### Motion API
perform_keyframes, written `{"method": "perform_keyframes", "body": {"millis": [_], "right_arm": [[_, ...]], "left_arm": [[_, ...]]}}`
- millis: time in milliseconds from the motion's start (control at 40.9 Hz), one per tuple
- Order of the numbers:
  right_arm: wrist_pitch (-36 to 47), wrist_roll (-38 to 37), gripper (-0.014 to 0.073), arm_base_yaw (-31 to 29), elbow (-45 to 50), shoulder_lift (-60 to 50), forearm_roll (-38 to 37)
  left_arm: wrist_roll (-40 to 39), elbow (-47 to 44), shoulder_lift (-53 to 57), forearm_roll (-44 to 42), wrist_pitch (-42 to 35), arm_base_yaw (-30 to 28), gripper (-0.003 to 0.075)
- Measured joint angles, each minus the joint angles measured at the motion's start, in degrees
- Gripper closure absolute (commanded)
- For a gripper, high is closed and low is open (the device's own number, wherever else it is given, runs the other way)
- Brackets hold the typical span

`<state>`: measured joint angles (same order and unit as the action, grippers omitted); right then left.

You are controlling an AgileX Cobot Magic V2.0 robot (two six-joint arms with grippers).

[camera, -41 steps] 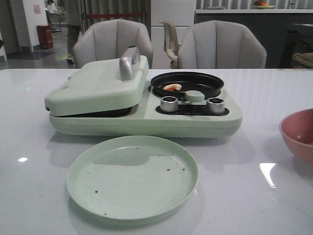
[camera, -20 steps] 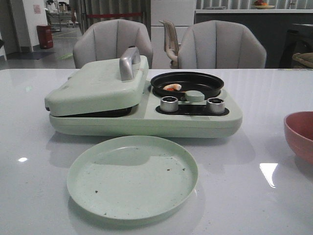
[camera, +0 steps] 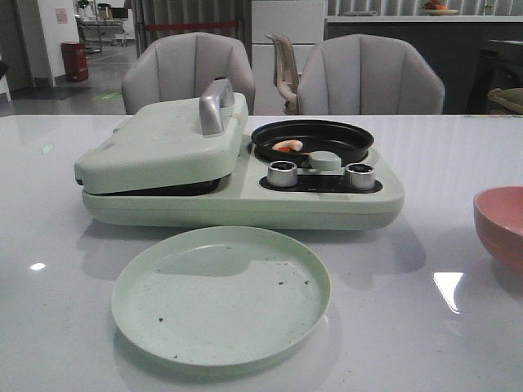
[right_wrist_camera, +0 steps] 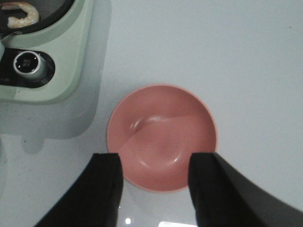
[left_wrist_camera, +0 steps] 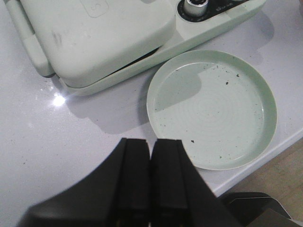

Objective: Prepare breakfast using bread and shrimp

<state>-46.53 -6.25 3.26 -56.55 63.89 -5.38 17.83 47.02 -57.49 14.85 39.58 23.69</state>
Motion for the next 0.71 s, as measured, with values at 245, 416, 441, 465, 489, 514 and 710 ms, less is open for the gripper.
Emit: {"method": "perform_keyframes", "body": {"millis": [245,416,441,465,489,514,710], "right_arm": [[-1.0,0.0,0.0150,0.0,10.4,-12.2,1.0],[-1.6,0.0,0.0150,0.0,16.0,-17.8,1.0],[-1.6,0.0,0.0150,0.0,16.6,-18.4,1.0],[-1.5,0.0,0.0150,0.0,17.0,-18.9,1.0],[-1.5,0.0,0.0150,0.0,17.4,-19.3,1.0],[-1.4,0.0,0.0150,0.0,17.8,-19.8,1.0],[-1.1,0.0,0.0334,0.0,18.3,-20.6,1.0]], "left_arm": [[0.0,0.0,0.0,0.0,0.0,0.0,0.0619],[0.0,0.0,0.0,0.0,0.0,0.0,0.0619],[0.0,0.0,0.0,0.0,0.0,0.0,0.0619],[0.0,0.0,0.0,0.0,-0.1,0.0,0.0619],[0.0,0.0,0.0,0.0,-0.1,0.0,0.0619],[0.0,0.0,0.0,0.0,-0.1,0.0,0.0619],[-2.9,0.0,0.0,-2.9,-1.0,0.0,0.0619]]}}
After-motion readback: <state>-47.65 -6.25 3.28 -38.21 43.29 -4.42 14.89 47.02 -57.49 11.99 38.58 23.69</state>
